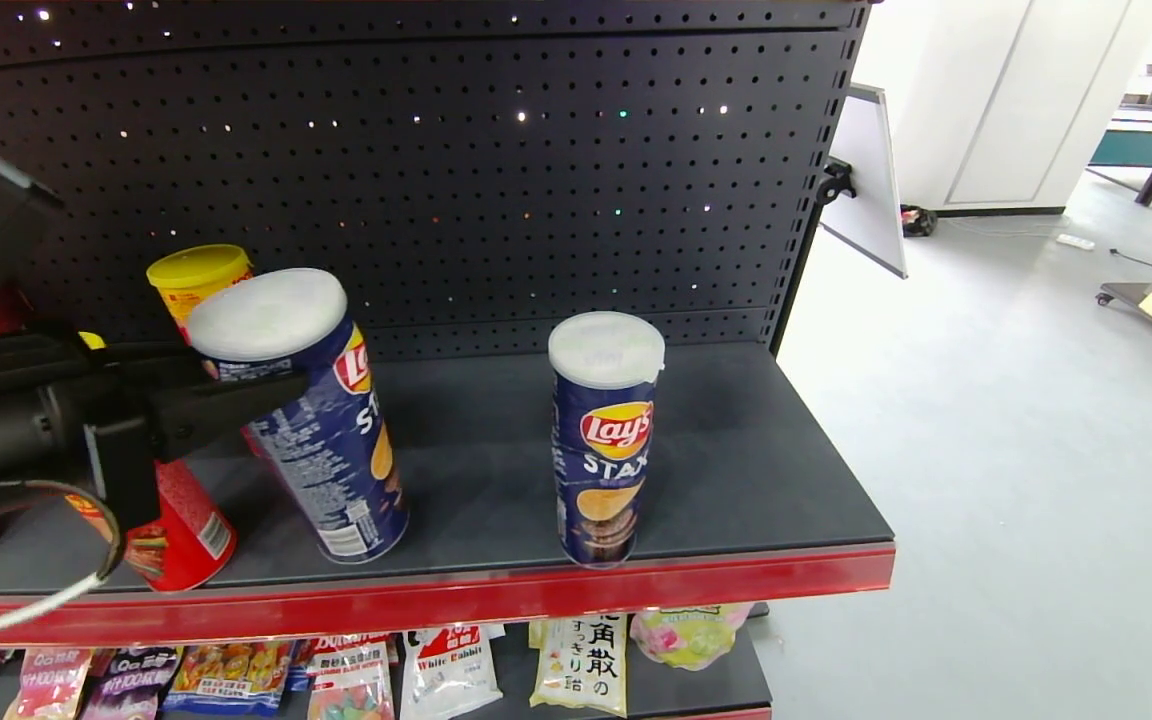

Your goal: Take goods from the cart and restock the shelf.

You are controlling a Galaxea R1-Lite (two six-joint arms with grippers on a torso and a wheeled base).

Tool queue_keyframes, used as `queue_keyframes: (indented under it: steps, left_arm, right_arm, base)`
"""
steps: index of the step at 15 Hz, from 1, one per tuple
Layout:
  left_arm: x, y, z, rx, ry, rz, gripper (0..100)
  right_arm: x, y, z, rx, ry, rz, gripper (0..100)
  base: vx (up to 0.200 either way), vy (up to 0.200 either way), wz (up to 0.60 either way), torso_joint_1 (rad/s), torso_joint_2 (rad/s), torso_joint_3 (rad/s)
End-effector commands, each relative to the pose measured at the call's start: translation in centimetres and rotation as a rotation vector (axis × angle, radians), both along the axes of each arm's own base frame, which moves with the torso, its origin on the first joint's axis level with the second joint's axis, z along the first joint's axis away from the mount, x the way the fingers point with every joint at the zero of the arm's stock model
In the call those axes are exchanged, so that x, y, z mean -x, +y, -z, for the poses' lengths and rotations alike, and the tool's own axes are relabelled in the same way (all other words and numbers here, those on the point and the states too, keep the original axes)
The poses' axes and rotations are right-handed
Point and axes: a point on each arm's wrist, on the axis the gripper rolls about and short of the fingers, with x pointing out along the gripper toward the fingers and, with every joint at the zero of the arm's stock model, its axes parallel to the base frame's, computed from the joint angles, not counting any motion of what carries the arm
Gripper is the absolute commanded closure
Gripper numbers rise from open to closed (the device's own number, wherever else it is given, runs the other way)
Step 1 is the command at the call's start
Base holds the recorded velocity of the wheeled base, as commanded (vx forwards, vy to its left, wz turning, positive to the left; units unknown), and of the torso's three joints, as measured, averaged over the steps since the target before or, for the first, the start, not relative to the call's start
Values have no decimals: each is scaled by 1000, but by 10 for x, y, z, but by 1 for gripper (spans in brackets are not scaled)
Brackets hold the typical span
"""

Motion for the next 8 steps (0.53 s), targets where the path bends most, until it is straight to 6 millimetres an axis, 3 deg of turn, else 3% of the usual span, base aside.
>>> queue_keyframes:
  steps: [1, 6, 8]
  left_arm:
    - [-31, -10, 5, -19, 53, -6, 100]
    - [-82, -26, -7, -25, 19, -30, 100]
    - [-101, -34, -3, -37, 30, -52, 100]
  right_arm:
    - [0, 0, 0, -1, 3, 0, 0]
    - [0, 0, 0, 1, 3, 0, 0]
    - [0, 0, 0, -1, 3, 0, 0]
  base:
    - [0, 0, 0, 0, 0, 0]
    - [0, 0, 0, 0, 0, 0]
    - [0, 0, 0, 0, 0, 0]
